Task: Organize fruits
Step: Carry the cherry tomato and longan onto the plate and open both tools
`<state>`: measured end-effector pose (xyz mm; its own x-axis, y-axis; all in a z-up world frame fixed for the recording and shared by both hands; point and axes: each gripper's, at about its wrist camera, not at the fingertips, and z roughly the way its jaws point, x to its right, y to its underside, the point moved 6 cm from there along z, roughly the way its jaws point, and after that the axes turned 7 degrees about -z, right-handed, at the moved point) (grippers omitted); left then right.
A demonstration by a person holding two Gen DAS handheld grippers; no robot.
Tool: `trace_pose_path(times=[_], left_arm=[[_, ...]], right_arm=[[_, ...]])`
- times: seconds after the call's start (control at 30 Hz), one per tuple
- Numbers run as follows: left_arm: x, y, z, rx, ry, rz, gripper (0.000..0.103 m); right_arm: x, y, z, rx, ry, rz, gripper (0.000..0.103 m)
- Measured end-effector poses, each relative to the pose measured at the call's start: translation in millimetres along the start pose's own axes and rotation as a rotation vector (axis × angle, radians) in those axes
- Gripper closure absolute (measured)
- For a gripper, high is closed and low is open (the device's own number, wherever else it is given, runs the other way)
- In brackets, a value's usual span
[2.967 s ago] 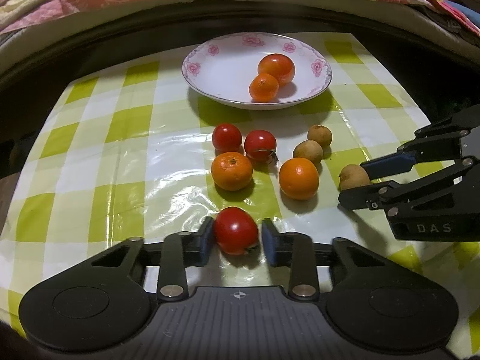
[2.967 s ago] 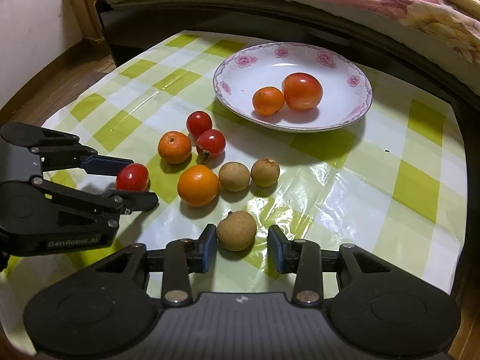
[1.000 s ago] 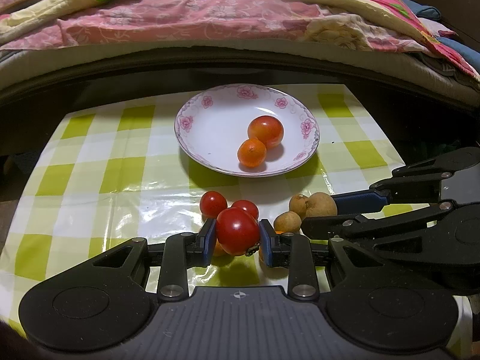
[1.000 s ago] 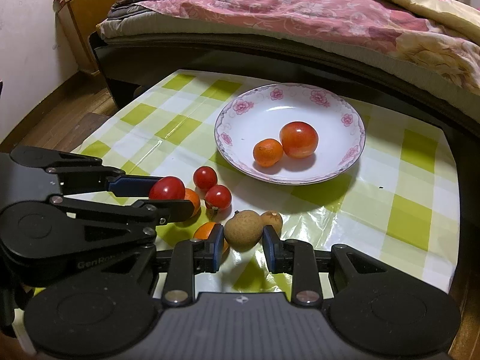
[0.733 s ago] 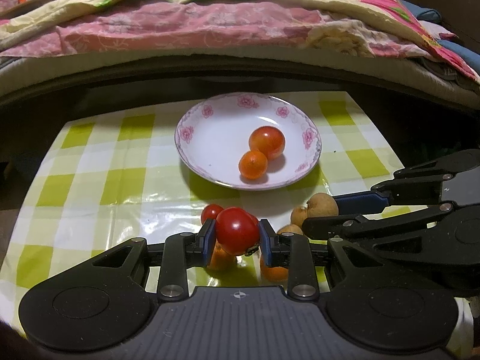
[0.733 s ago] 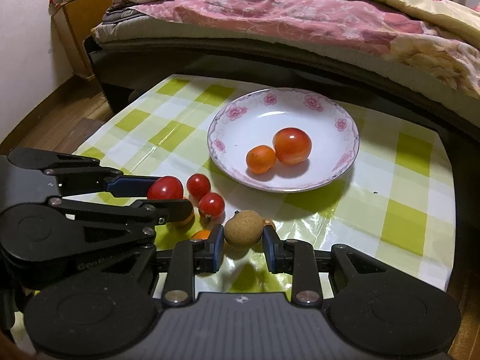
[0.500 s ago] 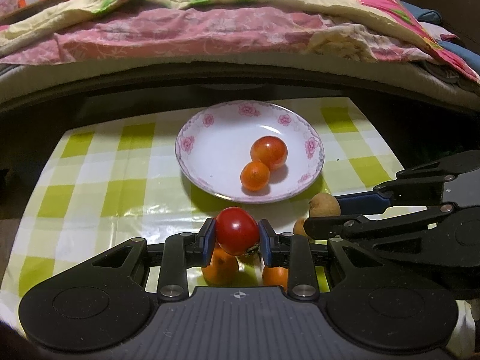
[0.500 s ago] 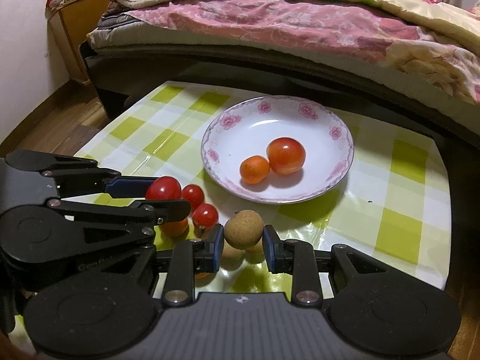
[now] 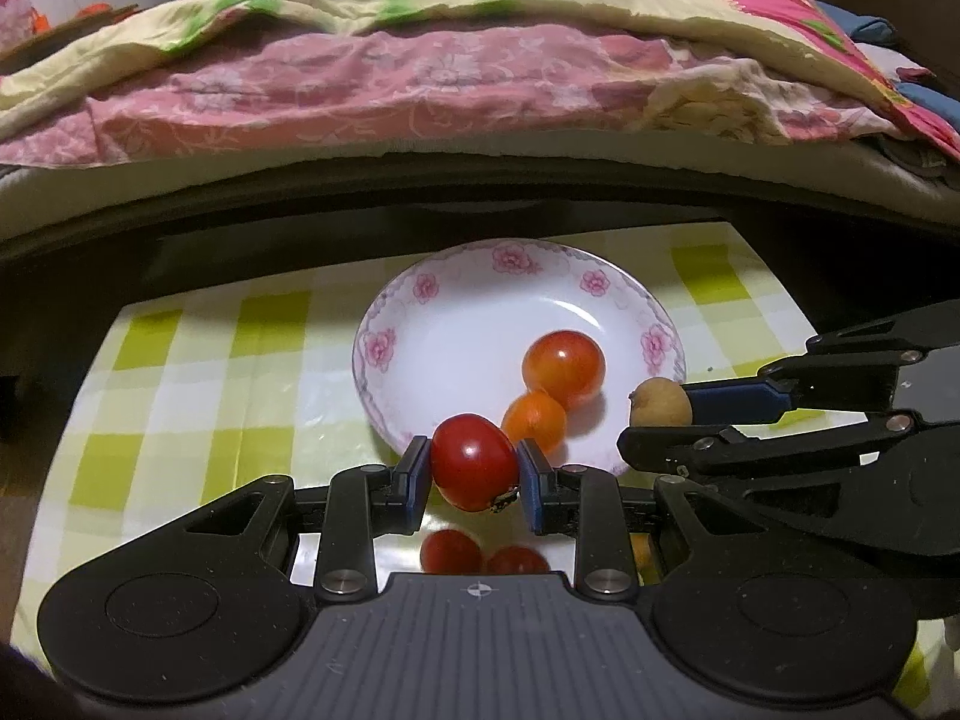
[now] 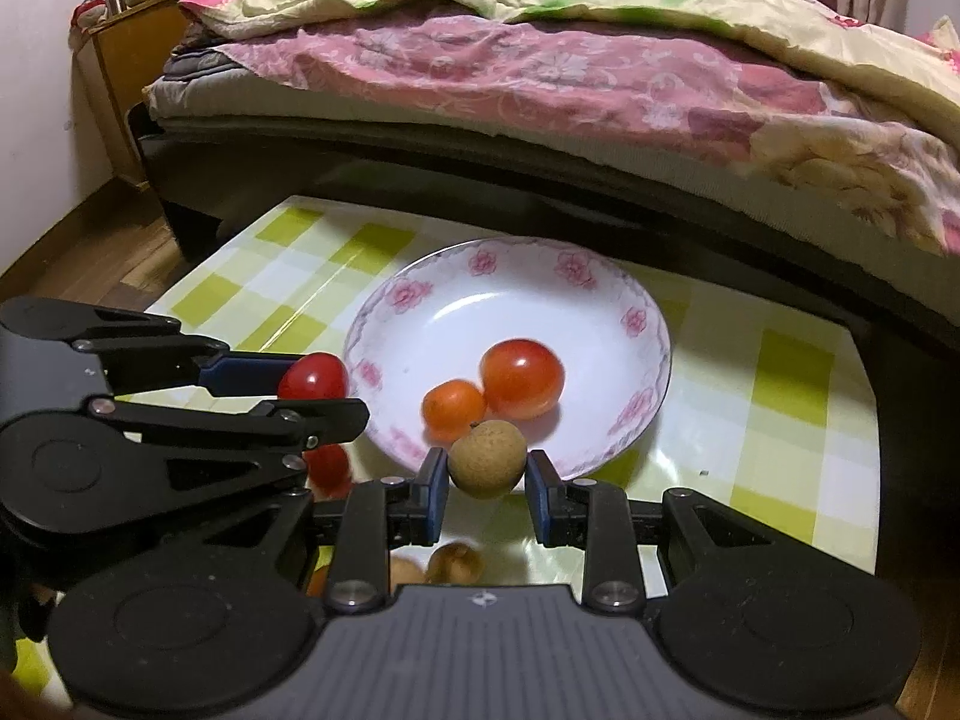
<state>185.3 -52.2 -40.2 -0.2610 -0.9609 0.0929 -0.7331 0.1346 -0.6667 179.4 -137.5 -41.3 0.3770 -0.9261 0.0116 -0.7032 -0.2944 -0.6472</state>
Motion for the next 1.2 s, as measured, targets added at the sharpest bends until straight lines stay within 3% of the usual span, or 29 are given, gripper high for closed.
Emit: trace_pose_path(times=[0.8,1.2], left_arm=[[1,-26,50,-0.003,-0.005,0.058,0.066],[-3,-25,71,-0.042,-0.004,0.020,0.066]], right_arm=[[30,-12,48,-0.008,0.008,0.022,0.071],[37,-14,62,-0.014,0.019,-0.006,0.071]])
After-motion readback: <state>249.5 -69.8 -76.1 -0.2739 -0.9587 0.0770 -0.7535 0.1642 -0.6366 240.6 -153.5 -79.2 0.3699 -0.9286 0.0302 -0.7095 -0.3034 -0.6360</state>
